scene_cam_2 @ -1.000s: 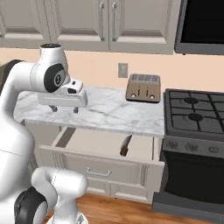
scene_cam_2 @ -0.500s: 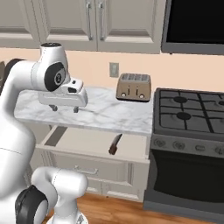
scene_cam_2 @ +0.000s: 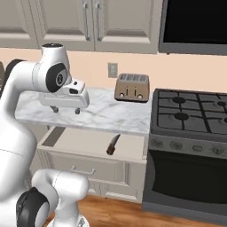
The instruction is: Pick up the knife from the drawer and place it on the cutting board. Then place the meat from the plate to the cutting board.
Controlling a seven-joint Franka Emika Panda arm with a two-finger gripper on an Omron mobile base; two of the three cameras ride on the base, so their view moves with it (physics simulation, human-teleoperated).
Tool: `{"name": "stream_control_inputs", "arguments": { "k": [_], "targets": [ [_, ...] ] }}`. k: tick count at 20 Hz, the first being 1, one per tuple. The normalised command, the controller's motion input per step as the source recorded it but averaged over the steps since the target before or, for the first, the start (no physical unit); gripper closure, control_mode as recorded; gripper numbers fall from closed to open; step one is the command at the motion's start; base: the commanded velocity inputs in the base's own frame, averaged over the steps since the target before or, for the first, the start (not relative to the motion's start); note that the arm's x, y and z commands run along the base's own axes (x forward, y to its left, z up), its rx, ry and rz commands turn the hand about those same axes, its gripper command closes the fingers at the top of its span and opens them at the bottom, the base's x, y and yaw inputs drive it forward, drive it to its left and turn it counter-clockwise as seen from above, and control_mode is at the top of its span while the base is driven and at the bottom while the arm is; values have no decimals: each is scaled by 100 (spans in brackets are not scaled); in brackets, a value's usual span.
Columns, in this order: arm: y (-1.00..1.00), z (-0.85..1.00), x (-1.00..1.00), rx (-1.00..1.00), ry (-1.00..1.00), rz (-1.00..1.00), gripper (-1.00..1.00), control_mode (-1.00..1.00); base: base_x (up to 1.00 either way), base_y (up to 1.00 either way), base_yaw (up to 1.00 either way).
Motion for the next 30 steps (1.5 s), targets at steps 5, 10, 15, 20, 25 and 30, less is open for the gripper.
{"name": "stream_control_inputs", "arguments": {
  "k": [5,10,15,20,25,30],
  "targets": [
    [0,0,0,0,0,0,-100,100,-64,-39,0],
    [0,0,0,0,0,0,-100,100,-12,-13,0],
    [0,0,0,0,0,0,-100,100,22,0,1],
    [0,-10,15,0,2,2,-100,-100,14,0,3],
    [0,-45,27,-4,0,6,-100,-100,0,0,0],
    [6,-42,36,-3,0,5,-100,-100,0,0,0]
  ]
}}
